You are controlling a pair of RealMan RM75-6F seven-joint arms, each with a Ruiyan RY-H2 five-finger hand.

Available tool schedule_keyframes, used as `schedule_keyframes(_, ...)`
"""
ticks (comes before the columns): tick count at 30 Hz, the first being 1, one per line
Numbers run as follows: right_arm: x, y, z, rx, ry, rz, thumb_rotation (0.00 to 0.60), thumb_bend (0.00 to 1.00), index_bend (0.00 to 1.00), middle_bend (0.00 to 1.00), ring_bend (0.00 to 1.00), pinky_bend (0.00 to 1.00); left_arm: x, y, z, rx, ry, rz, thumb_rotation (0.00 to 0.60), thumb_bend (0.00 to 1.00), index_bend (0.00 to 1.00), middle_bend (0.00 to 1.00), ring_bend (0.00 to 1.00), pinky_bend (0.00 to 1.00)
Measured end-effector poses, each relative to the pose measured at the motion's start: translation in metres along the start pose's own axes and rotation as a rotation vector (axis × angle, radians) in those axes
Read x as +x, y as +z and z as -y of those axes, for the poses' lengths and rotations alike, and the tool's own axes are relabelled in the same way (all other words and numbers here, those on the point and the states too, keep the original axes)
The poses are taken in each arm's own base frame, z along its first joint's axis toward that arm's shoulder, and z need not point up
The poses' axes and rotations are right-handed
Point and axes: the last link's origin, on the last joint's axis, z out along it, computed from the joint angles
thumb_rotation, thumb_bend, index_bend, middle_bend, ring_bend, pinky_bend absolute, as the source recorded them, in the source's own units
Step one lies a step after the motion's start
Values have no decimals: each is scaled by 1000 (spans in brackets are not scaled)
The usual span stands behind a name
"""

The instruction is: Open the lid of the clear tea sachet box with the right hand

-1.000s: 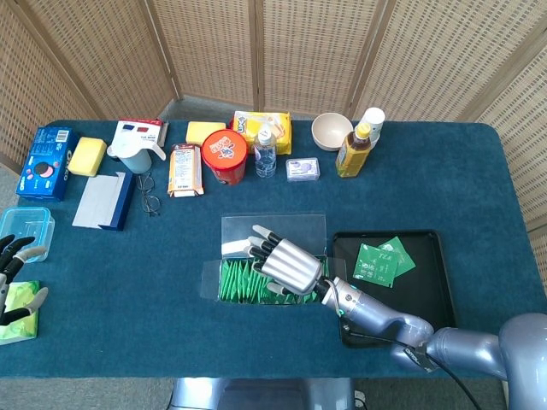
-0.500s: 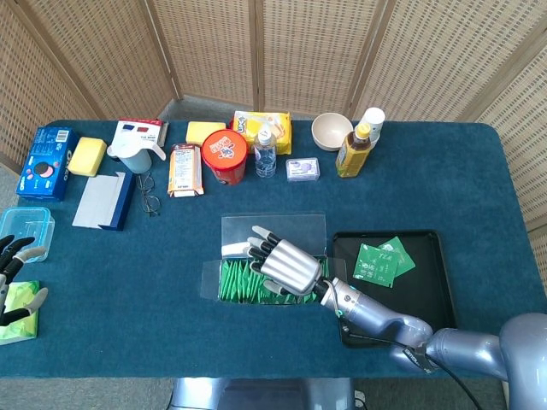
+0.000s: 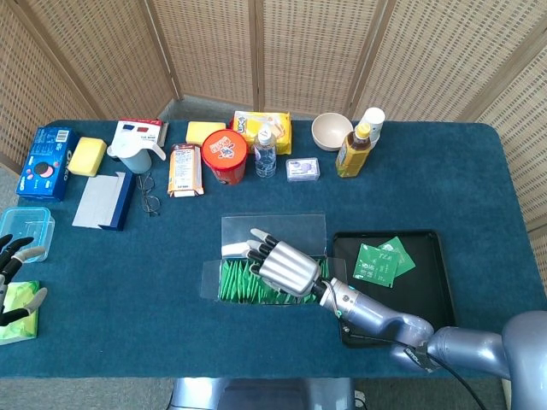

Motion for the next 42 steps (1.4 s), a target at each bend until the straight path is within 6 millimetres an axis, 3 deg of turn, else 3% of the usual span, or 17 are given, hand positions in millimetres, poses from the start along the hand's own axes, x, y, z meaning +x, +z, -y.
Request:
schedule_keyframes(15,2,0,2,2,7,-3,600,598,713,327,200,105,2,-1,1,1,0,-12,600,272,239,157,62,247)
schedule_keyframes(25,15,-9,-10,-42,33,-57,600,598,734,341,213,106,1,1,-1,-5,-1,-13,600,272,240,157,62,248)
schedule_keyframes(35,36,-33,-25,-97,61,-117,600,598,738,346,219,106,2,1,-2,-8,-6,-25,600,273,240,157,62,248)
schedule_keyframes(42,57,-63,-42,-164,77,-192,600,598,738,346,220,106,3,-1,-3,-9,-11,-34,600,273,240,157,62,247)
